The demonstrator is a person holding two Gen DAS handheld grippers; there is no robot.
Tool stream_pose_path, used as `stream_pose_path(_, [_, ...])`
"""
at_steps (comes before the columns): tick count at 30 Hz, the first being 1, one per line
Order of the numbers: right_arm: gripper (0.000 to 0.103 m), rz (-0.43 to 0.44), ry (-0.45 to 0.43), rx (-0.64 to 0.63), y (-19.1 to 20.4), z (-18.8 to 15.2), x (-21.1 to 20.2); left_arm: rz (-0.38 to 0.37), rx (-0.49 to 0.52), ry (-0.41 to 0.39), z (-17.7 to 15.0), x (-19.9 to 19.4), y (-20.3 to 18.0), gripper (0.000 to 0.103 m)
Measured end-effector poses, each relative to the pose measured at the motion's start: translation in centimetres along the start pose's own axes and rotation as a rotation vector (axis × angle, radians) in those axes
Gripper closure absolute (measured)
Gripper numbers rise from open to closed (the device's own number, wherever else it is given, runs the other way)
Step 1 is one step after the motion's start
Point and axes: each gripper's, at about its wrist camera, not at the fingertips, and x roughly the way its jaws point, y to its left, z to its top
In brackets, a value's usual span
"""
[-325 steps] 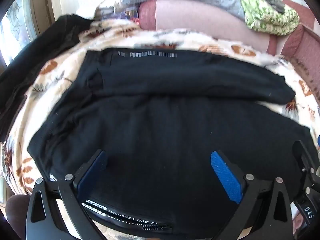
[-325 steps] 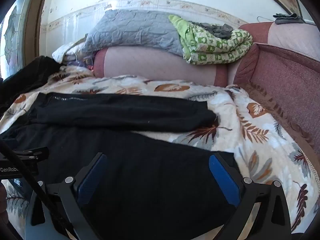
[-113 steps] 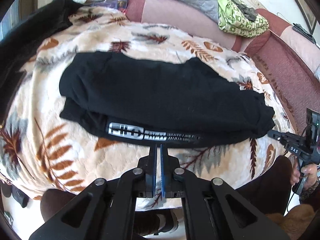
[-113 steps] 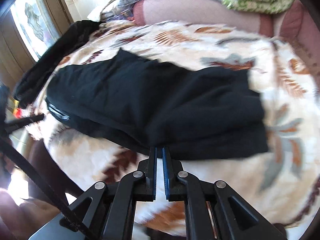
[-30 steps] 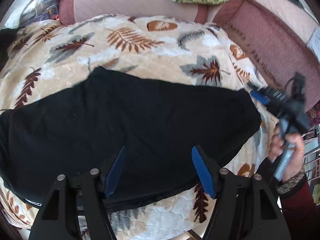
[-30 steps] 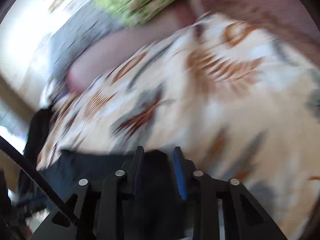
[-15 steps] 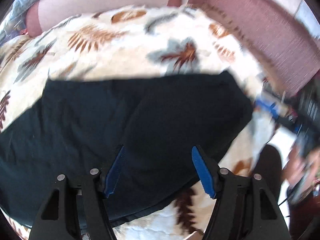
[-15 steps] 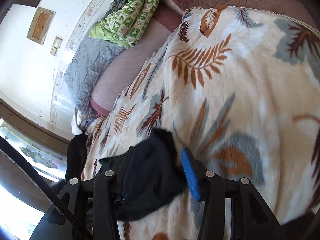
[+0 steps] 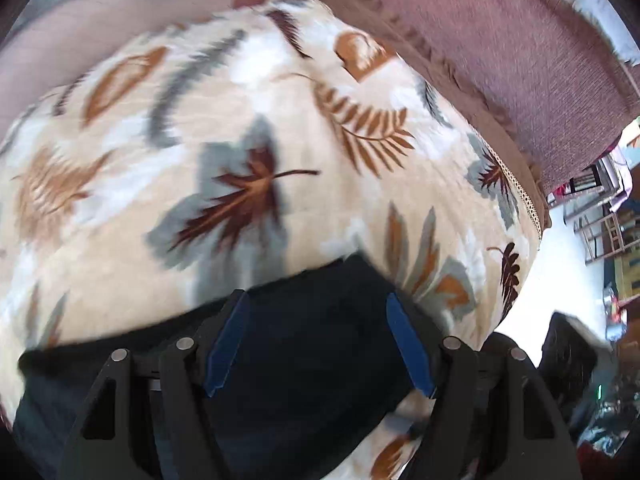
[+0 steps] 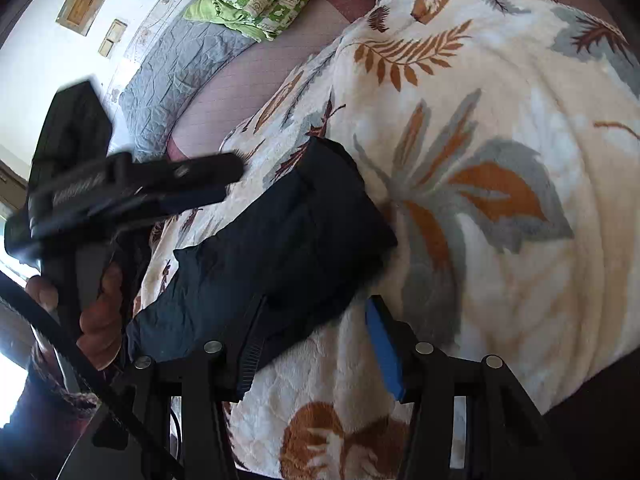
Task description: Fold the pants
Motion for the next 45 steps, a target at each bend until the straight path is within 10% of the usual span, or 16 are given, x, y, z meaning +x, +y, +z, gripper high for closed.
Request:
stream_pose_path(10, [0.046, -0.031, -0.048, -0.050, 0.7, 0.9, 1.3, 0.081, 0.162, 0.149, 2.7, 7.1, -2.8, 0.035])
stream_pose_path(12, [0.052, -0.057, -0.059, -0.090, 1.2, 1.1, 1.8, 0.110, 0.237, 0.124, 2.2, 6.6, -3.9, 0.069])
stream_pose_path(13, [0.071, -0.077, -0.066, -0.113, 1.6, 1.2, 1.9, 0.096, 0.249, 0.120, 2.1, 6.3, -4.2, 0.093])
stream_pose_path(14, [0.089, -0.079, -0.065, -0.126, 1.8, 1.3, 2.0, 0.088, 0.254, 0.115, 1.9, 5.9, -4.5, 0.093])
stream_pose_path(17, [0.089, -0.062, -0.081, -0.137, 2.7, 1.8, 1.7, 0.077, 0.258, 0.061, 1.2, 4.1, -4.5, 0.093])
stream_pose_path(28, [0.089, -0.020, -0.063, -0.346, 10.2, 1.3, 2.1, -0.064, -0.077, -0.138, -2.4, -4.6, 4.8, 0.093])
stream_pose_path(45, [0.090, 0.023, 0.187, -0.713, 21.7, -3.1, 14.2, -0.154, -0.532, -0.303, -14.4, -9.2, 21.0, 0.092])
